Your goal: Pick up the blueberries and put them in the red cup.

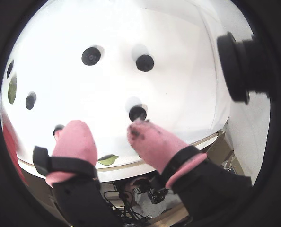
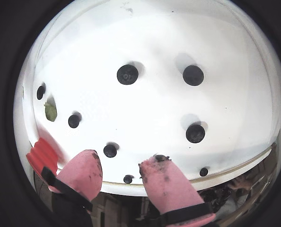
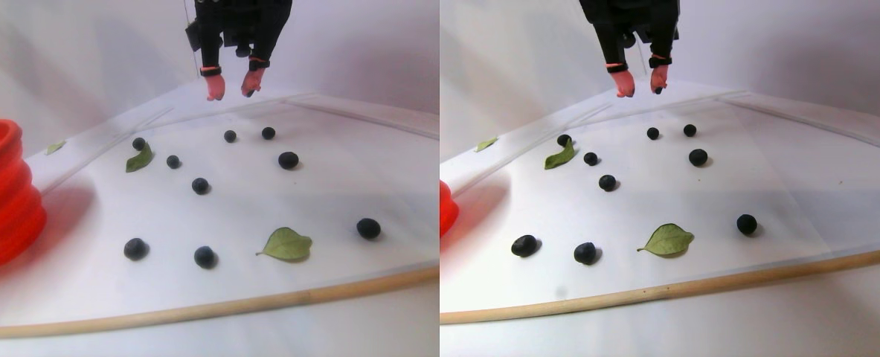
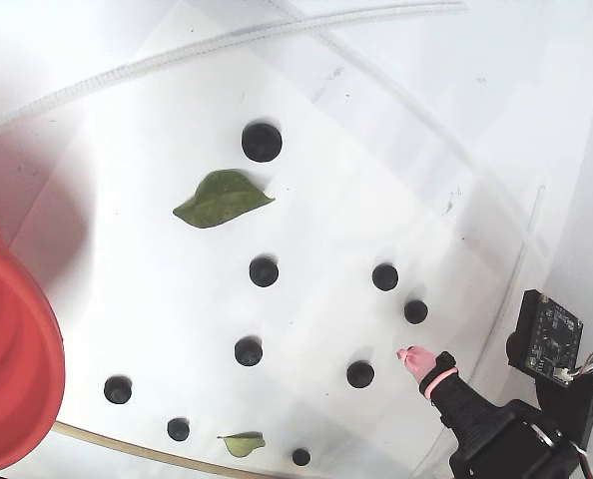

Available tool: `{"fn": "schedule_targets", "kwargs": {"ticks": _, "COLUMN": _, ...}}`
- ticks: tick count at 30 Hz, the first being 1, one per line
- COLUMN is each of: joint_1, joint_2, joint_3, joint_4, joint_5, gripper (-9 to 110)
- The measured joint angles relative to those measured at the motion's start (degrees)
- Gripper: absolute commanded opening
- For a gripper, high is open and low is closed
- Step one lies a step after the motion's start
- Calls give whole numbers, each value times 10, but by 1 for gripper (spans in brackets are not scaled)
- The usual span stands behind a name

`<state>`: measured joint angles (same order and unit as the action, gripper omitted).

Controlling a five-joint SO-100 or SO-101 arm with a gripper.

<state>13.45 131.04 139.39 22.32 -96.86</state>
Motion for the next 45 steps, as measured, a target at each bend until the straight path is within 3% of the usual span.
{"fn": "schedule_targets", "kwargs": {"ticks": 45, "joint_1": -20, "joint_2": -229, "joint_3": -61, "joint_4": -205, "joint_5": -13, "gripper": 19}}
